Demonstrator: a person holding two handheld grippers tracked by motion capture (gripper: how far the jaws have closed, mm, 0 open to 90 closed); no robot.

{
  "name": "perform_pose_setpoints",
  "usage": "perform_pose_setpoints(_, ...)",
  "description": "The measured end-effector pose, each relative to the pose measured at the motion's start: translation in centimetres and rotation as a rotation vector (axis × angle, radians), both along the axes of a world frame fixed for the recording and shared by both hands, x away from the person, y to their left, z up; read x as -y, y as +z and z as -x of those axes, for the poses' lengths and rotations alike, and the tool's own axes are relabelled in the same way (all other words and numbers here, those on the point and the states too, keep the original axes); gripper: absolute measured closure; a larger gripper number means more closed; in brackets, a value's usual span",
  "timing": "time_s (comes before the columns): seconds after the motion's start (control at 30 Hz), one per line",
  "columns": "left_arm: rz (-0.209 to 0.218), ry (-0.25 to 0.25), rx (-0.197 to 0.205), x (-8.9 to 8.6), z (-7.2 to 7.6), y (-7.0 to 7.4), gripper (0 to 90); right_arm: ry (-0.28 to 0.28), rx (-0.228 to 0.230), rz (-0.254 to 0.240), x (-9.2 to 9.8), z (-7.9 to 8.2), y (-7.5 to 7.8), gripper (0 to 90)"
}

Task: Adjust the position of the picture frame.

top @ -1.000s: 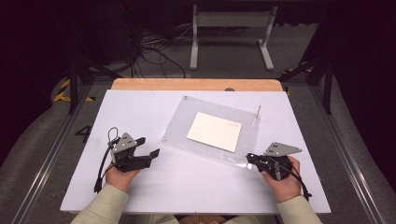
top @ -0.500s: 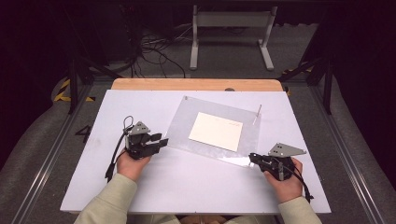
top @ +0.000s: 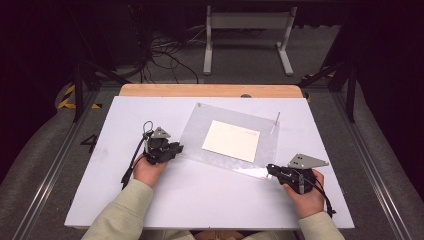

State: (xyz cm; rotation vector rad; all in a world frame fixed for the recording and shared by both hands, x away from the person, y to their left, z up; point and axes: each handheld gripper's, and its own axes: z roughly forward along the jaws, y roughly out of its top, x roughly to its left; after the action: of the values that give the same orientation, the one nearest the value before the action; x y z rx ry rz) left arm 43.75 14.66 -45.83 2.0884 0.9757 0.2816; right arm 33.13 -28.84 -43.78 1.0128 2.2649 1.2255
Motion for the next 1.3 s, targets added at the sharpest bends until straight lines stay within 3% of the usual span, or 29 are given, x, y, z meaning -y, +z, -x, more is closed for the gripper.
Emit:
perform_pose_setpoints(0.13,-0.016,0.001,0.007,-0.1,0.0,-0.1,81.0,0.001,0.001,0.001,0.0,0.0,0.0,84.0)
perform_pose_setpoints(0.37,-0.056,-0.004,0.039,0.2,0.2,0.0,82.7,0.002,0.001,0.002,0.0,0.0,0.0,84.0)
perform_pose_setpoints(0.5,-0.062,-0.03,0.0,0.1,0.6,0.3,82.8,0.0,0.0,0.01,0.0,0.1,0.1,84.2)
perform_pose_setpoints(0.6,-0.114,-0.054,-0.012,-0.1,1.3,0.7,83.2,0.002,-0.008,0.008,0.2,0.1,0.2,84.1)
perform_pose_setpoints(0.63,-0.072,-0.133,-0.076,-0.5,1.4,0.8,90.0,0.001,-0.009,0.007,0.3,0.1,0.2,84.1)
perform_pose_setpoints(0.67,-0.056,-0.18,-0.138,-0.4,1.7,0.6,89.9,0.005,-0.011,0.001,0.3,0.1,0.2,84.1)
perform_pose_setpoints(0.7,-0.106,-0.202,-0.131,0.0,2.0,0.4,89.9,0.005,-0.012,0.004,0.3,0.1,0.2,84.1)
perform_pose_setpoints(0.77,-0.198,-0.184,-0.038,0.8,3.1,0.9,89.9,0.007,-0.014,0.006,0.3,0.0,0.2,84.1)
perform_pose_setpoints(0.8,-0.177,-0.16,0.003,0.8,3.3,1.4,89.5,0.009,-0.015,0.004,0.3,0.0,0.2,84.1)
perform_pose_setpoints(0.9,-0.097,-0.075,0.05,0.1,2.5,1.7,84.5,0.009,-0.017,0.003,0.3,0.0,0.2,84.0)
perform_pose_setpoints(1.0,-0.045,-0.042,0.031,-0.1,1.6,1.1,77.0,0.01,-0.017,0.001,0.4,0.0,0.2,83.9)
perform_pose_setpoints(1.17,-0.057,-0.031,0.044,0.5,0.7,-0.1,74.6,0.009,-0.014,-0.006,0.4,0.1,0.1,83.8)
perform_pose_setpoints(1.3,-0.048,-0.048,0.041,0.6,0.6,-0.1,83.7,0.008,-0.013,-0.008,0.5,0.1,0.1,83.8)
